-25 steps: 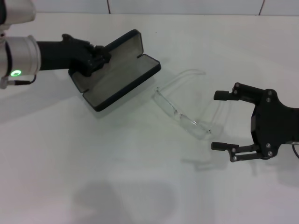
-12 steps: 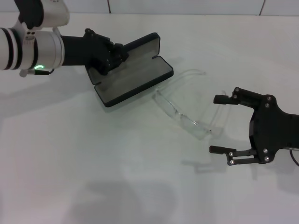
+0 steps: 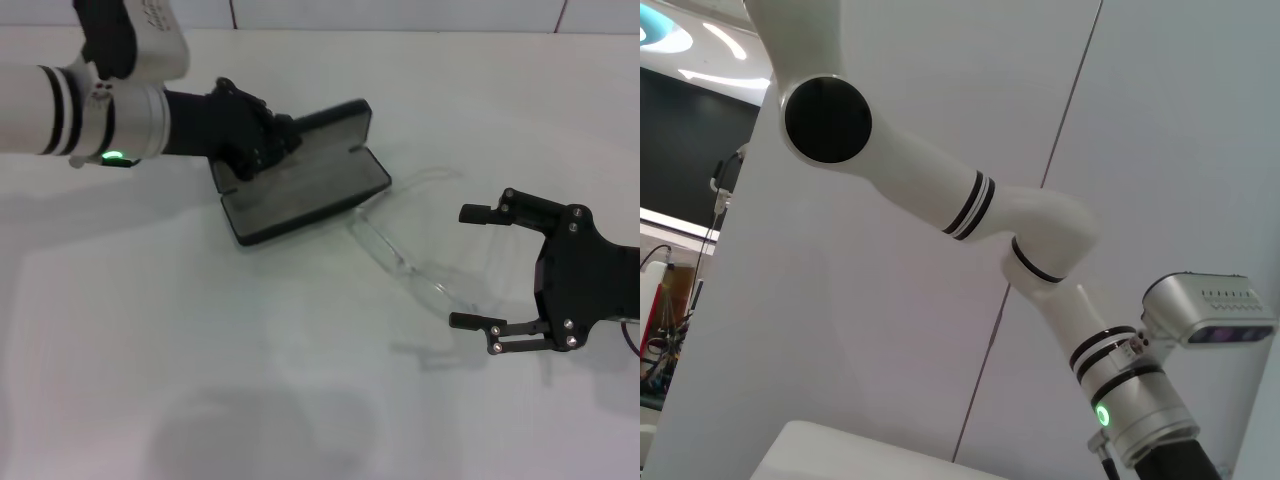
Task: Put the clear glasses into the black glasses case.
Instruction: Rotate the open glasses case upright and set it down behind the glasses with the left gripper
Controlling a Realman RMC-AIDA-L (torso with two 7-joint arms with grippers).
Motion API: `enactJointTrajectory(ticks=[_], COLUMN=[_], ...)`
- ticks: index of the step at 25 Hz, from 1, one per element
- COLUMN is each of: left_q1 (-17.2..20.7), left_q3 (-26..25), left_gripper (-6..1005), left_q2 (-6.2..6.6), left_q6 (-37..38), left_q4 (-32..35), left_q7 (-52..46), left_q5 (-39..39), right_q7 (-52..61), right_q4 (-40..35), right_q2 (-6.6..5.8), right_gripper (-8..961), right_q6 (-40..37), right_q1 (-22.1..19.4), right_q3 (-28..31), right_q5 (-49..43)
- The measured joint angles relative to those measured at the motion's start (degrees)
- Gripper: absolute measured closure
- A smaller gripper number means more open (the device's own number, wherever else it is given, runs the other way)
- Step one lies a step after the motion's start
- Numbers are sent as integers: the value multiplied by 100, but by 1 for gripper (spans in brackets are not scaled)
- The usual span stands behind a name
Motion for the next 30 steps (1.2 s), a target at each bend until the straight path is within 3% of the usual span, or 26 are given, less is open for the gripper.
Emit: enactJointTrajectory(ticks=[13,19,29,30], left_q1=[-103,-99,121,127], left_q3=[290,617,586,586], left_gripper=[787,787,787,725], left_q2=[0,7,-24,-24], left_q6=[969,1003,938,937], left_q4=[288,309,517,526], left_q7=[96,438,1014,1016], left_q5=[48,147,-189,-211], right_q7=[-2,-3,-56,-56], right_q4=[4,3,-6,-5], right_q2=[-34,-60,-69,-69], right_gripper=[106,107,108,109], right_q6=[7,9,18,18], right_q1=[-39,-38,-35,-33], right_q3=[-11,-10,-9,-9], right_q5=[0,1,1,1])
